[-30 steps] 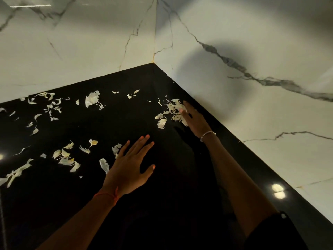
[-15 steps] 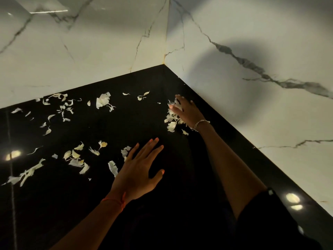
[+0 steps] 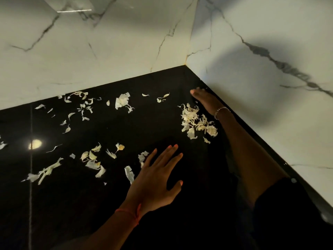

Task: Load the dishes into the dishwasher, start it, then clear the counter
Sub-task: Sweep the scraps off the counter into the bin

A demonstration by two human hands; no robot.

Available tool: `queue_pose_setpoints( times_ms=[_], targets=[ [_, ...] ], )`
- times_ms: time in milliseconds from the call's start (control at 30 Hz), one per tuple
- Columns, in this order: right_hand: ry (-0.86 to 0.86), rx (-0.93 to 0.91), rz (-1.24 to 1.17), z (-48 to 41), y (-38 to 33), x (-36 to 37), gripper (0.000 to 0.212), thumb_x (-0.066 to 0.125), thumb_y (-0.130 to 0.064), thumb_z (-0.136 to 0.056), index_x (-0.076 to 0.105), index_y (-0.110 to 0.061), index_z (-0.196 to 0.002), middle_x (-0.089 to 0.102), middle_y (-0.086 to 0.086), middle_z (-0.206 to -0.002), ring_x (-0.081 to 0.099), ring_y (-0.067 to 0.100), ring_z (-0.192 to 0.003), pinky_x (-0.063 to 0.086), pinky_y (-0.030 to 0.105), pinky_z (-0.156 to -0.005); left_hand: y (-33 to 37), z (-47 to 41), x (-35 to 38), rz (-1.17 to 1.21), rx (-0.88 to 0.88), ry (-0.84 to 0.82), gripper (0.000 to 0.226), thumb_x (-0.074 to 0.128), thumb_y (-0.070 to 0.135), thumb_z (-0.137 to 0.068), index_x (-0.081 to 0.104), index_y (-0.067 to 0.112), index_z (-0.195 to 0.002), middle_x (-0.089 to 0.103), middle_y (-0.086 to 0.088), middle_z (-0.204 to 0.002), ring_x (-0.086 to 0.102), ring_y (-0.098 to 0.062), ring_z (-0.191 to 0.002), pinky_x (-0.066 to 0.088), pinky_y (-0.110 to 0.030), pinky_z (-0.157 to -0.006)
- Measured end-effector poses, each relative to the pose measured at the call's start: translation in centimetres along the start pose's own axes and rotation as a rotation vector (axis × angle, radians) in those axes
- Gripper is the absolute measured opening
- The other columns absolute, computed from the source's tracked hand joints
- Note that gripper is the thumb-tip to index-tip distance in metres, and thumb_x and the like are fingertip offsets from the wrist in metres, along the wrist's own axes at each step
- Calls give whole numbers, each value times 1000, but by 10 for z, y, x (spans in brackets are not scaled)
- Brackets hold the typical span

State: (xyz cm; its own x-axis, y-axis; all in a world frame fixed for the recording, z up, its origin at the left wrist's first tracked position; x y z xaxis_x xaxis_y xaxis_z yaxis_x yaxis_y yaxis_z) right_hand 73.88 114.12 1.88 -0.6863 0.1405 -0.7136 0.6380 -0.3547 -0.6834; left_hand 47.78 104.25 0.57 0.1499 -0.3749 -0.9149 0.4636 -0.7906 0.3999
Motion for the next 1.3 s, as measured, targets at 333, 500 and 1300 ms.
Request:
queue_pose_setpoints(
  times_ms=[333,500,1300],
  targets=[
    [20,-51,43,59,-11,29,60,32,-54,-92,23,-27,-145,31,-1,-150,21,27,-140,26,48,-110,2,0,-1,-29,-12,-18,80,10,63,-72,-5,33,-145,-27,16,-144,-27,0,-133,-20,-31,-108],
    [-125,-176,-158,94,-36,60,52,42,-37,-95,25,-28,-143,22,-9,-153,22,11,-138,27,38,-111,4,1,-2,-37,-10,-8,73,19,59,-84,-3,29,-147,-22,12,-149,-26,-3,-133,-20,-32,-109],
    [177,282,301,-29,11,3,72,31,-52,-94,7,-9,-147,1,11,-156,0,24,-144,0,39,-118,-116,-55,-71,255,-81,60,54,55,26,-89,35,18,-138,28,3,-149,21,-8,-138,11,-17,-106]
  ],
)
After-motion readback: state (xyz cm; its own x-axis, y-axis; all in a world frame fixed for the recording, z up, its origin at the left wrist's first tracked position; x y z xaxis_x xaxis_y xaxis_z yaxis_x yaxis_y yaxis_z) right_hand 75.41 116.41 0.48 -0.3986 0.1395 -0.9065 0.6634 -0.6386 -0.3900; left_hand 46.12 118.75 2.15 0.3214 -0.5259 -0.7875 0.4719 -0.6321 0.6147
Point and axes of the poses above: each hand's wrist, its own z-axis away from the middle knuckle, its own x-axis out of the palm, y = z × x, the point moved 5 cm from there along -z, towards the middle knuckle
